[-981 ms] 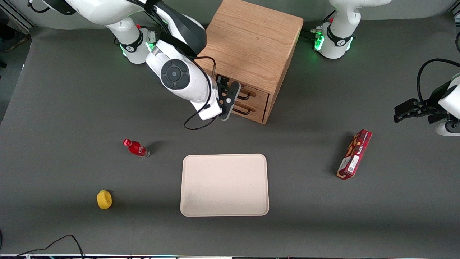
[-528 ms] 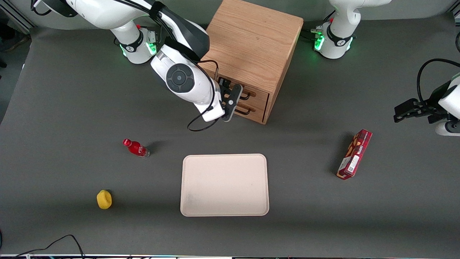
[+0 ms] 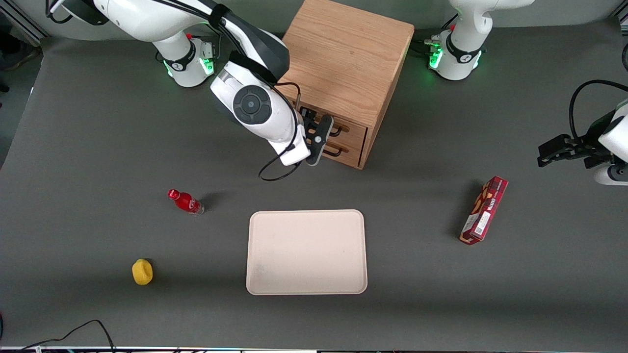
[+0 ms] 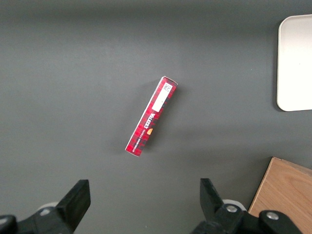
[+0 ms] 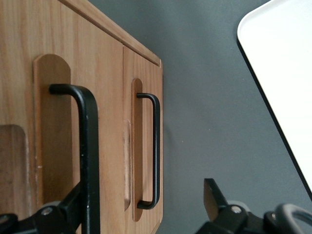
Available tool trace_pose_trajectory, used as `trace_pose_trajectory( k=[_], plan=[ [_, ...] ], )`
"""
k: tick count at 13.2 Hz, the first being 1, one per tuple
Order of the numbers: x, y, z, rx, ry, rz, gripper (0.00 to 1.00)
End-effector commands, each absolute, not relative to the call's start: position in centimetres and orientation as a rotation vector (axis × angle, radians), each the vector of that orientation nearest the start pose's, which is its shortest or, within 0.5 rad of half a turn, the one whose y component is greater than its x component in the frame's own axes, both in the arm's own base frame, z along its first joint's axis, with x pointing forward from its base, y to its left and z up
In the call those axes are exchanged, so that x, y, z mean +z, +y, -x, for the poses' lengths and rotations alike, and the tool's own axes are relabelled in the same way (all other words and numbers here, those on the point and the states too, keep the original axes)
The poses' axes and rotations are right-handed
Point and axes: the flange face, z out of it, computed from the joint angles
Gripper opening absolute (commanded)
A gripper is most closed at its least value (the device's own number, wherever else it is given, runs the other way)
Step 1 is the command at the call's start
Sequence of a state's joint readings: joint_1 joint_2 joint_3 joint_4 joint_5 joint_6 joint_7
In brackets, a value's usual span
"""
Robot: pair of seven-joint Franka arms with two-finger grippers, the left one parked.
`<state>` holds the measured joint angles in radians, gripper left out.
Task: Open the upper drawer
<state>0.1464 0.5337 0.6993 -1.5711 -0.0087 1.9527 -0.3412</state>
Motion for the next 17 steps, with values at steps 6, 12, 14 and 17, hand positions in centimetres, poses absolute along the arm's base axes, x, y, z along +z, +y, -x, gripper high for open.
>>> trace_pose_trajectory(
  k=[6, 12, 14, 17],
  plan=[
    [38.2, 42.8, -53.8, 0.058, -1.585, 2.407, 1.00],
    [38.9, 41.1, -56.2, 0.013, -1.561, 2.432, 1.00],
    [39.0, 40.3, -57.2, -0.006, -1.571, 2.431, 1.00],
    [39.8, 39.3, -58.8, -0.048, -1.551, 2.449, 1.00]
  ],
)
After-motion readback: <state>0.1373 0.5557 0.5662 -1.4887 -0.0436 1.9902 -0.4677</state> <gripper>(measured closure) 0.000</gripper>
